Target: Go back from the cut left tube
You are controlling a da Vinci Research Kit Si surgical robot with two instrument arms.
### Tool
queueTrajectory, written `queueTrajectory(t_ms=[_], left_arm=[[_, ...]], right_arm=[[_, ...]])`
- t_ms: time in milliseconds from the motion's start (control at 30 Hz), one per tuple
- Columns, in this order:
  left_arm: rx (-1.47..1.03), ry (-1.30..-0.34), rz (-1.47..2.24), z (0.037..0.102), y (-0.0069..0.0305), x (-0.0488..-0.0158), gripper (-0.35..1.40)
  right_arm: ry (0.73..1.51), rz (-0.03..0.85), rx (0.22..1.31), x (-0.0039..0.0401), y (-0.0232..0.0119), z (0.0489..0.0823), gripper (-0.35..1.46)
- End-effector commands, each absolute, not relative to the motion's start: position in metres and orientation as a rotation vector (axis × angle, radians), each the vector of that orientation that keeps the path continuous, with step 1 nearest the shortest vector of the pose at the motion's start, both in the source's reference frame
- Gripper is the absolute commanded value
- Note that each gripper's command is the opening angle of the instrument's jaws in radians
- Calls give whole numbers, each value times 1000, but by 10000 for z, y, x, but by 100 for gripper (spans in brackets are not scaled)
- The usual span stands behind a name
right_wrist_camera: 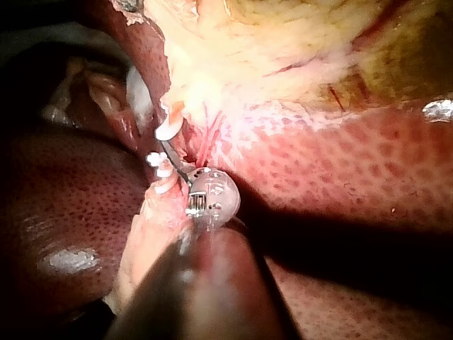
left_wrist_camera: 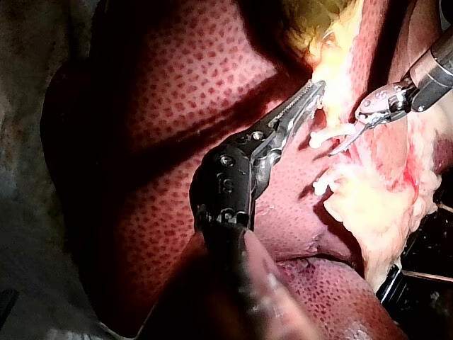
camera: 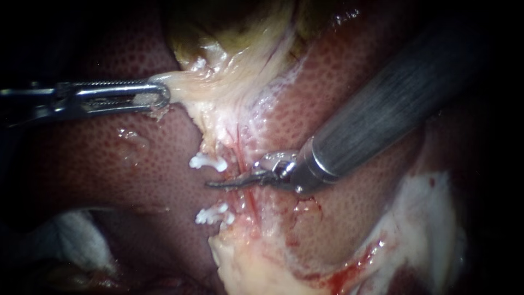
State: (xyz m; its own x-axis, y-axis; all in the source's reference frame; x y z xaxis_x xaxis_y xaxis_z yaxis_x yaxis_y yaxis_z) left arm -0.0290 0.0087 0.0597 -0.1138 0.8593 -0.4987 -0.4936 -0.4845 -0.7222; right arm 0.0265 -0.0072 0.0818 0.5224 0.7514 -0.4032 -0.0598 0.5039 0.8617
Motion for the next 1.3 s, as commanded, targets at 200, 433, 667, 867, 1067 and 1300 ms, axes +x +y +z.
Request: queueTrajectory(t_ms=[200, 433, 667, 867, 1067, 1300], left_arm=[[-1157, -475, 1767, 597, 87, -290, -35], [-1157, -474, 1767, 597, 87, -290, -35], [-1157, -474, 1767, 597, 87, -290, -35], [-1157, -474, 1767, 597, 87, -290, -35], [-1157, -474, 1767, 598, 87, -289, -35], [-1157, -475, 1767, 598, 87, -289, -35]], right_arm=[[915, 587, 916, 268, -73, 815, -30], [918, 590, 915, 274, -77, 810, 39], [921, 591, 916, 274, -77, 810, 74], [925, 580, 910, 274, -77, 809, 101], [936, 554, 895, 274, -80, 806, 126], [982, 435, 839, 258, -91, 792, 138]])
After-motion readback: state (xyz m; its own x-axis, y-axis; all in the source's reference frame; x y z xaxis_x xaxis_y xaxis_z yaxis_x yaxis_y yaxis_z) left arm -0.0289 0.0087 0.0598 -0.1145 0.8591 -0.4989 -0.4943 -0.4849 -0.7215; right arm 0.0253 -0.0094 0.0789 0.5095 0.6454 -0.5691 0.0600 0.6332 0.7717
